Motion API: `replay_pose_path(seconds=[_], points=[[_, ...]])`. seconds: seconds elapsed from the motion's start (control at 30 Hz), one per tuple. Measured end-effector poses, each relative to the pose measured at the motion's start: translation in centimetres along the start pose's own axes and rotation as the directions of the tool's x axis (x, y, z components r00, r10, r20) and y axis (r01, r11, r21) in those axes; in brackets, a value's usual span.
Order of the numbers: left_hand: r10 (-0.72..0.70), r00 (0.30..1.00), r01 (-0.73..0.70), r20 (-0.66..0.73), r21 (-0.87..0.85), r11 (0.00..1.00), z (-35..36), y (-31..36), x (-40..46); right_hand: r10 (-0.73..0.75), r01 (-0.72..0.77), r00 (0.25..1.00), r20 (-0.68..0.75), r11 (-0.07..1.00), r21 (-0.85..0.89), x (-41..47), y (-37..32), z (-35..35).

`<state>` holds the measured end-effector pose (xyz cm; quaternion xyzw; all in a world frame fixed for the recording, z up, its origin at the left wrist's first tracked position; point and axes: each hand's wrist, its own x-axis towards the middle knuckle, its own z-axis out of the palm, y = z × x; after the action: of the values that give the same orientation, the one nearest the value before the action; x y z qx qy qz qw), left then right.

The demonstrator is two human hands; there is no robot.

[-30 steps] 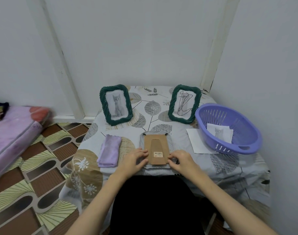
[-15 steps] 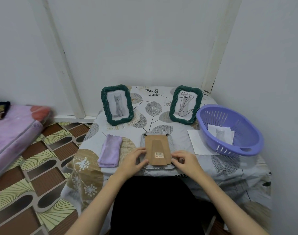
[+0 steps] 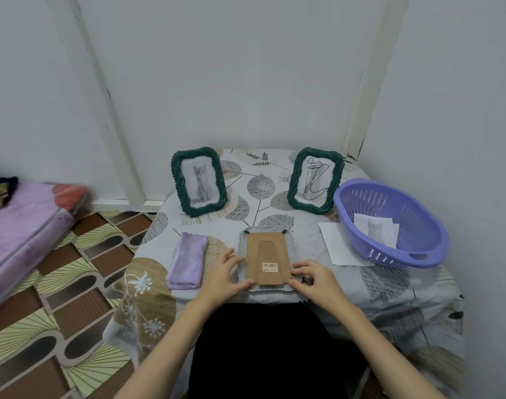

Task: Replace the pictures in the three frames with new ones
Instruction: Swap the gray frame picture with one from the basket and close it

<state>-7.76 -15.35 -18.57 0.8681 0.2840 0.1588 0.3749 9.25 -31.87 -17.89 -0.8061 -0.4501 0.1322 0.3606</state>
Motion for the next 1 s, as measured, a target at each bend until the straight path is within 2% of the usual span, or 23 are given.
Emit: replay_pose_path(seconds=[0.1,0.17,0.2,0.23,0.27,0.3,0.37,0.4,0.47,0.53,0.6,0.67,0.73,0.83,0.93,1.0], points=[[-0.119,0.991,0.115,-0.063,-0.062,0.991,0.7,0.7,0.6,0.020,-0.019,0.999,-0.027,0.999,0.037,-0.2,-0.4,0.0],[-0.257,0.963,0.216,-0.079,-0.343,0.914,0.7,2.0,1.0,0.048,-0.047,0.999,-0.018,0.998,0.039,-0.3,-1.1,0.0],[-0.338,0.940,0.256,-0.054,-0.543,0.800,0.4,2.8,1.3,0.053,-0.053,0.998,-0.013,0.998,0.013,-0.3,-1.6,0.0],[-0.407,0.913,0.274,-0.008,-0.728,0.628,0.0,3.5,1.5,0.036,-0.037,0.999,-0.014,0.998,-0.052,-0.3,-2.3,0.0],[-0.449,0.891,0.276,0.059,-0.857,0.435,-0.4,4.0,1.8,-0.002,0.000,1.000,-0.019,0.991,-0.131,-0.3,-3.1,-0.1],[-0.463,0.879,0.268,0.113,-0.921,0.283,-0.7,4.4,2.0,-0.051,0.045,0.998,-0.026,0.981,-0.187,-0.3,-4.1,-0.1],[-0.444,0.881,0.259,0.165,-0.953,0.159,-1.3,5.0,2.3,-0.151,0.141,0.988,-0.033,0.966,-0.215,-0.3,-6.0,0.0],[-0.405,0.898,0.251,0.174,-0.957,0.147,-1.4,5.4,2.3,-0.201,0.186,0.979,-0.045,0.956,-0.229,-0.2,-6.7,0.1],[-0.313,0.931,0.247,0.187,-0.955,0.163,-1.1,6.0,2.5,-0.246,0.220,0.968,-0.041,0.921,-0.321,0.0,-7.7,0.0],[-0.255,0.949,0.235,0.184,-0.954,0.184,-0.9,6.5,2.6,-0.227,0.200,0.974,-0.021,0.894,-0.401,0.4,-8.1,-0.6],[-0.244,0.956,0.221,0.164,-0.949,0.224,-0.5,6.7,2.8,-0.189,0.159,0.981,-0.050,0.920,-0.358,0.7,-8.2,-1.3],[-0.281,0.949,0.239,0.144,-0.909,0.342,0.0,6.5,2.7,-0.184,0.146,0.972,-0.147,0.961,-0.237,0.8,-8.2,-1.9],[-0.320,0.938,0.288,0.134,-0.815,0.502,0.8,6.0,2.4,-0.095,0.099,0.959,-0.267,0.995,0.003,0.8,-8.1,-2.5],[-0.283,0.947,0.307,0.152,-0.685,0.661,1.5,5.5,1.7,0.143,-0.011,0.947,-0.287,0.909,0.418,1.1,-7.5,-2.9],[-0.195,0.970,0.243,0.149,-0.479,0.844,1.1,5.2,1.1,0.216,-0.090,0.958,-0.190,0.853,0.513,1.2,-5.9,-2.0],[-0.160,0.975,0.193,0.152,-0.230,0.954,0.9,4.7,0.9,0.226,-0.148,0.969,-0.104,0.859,0.490,1.0,-4.7,-1.2]])
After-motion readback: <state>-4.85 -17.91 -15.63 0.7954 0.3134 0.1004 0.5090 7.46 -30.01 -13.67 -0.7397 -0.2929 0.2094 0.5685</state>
